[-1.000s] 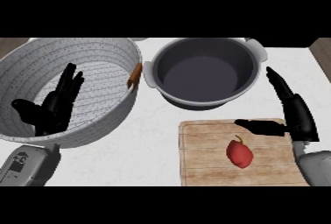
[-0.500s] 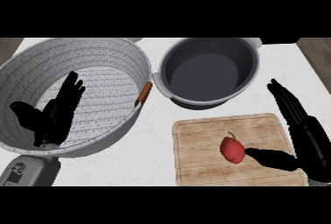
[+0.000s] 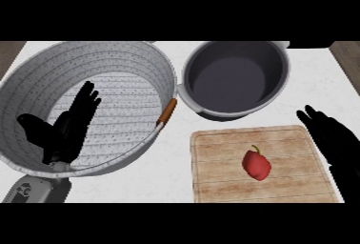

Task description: Pick the bell pepper from the cutting board and place it in the pot

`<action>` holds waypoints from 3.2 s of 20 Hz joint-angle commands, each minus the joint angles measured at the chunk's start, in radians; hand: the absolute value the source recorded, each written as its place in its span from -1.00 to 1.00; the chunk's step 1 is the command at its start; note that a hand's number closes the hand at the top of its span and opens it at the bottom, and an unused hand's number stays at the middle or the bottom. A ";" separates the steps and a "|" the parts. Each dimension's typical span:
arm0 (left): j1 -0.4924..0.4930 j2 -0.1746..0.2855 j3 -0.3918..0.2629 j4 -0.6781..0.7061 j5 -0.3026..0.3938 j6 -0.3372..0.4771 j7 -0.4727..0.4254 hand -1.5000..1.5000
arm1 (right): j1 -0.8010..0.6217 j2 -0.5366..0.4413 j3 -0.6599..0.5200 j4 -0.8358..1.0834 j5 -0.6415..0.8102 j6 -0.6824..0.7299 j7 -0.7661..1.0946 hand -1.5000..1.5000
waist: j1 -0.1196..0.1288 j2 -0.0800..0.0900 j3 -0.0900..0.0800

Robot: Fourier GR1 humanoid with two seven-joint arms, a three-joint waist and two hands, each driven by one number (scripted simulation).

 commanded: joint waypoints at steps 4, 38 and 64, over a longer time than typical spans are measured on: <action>-0.008 -0.009 -0.014 -0.024 -0.006 -0.007 0.026 0.00 | -0.110 0.042 0.080 -0.167 -0.085 0.263 0.497 -1.00 | 0.038 0.014 0.002; 0.017 -0.053 -0.015 -0.081 -0.054 0.010 0.073 0.00 | -0.271 0.430 0.209 0.226 0.071 0.330 0.679 -1.00 | 0.038 0.015 0.005; 0.012 -0.060 0.002 -0.098 -0.084 -0.007 0.082 0.00 | -0.185 0.572 0.094 0.581 0.258 0.446 0.504 -1.00 | 0.034 0.017 0.008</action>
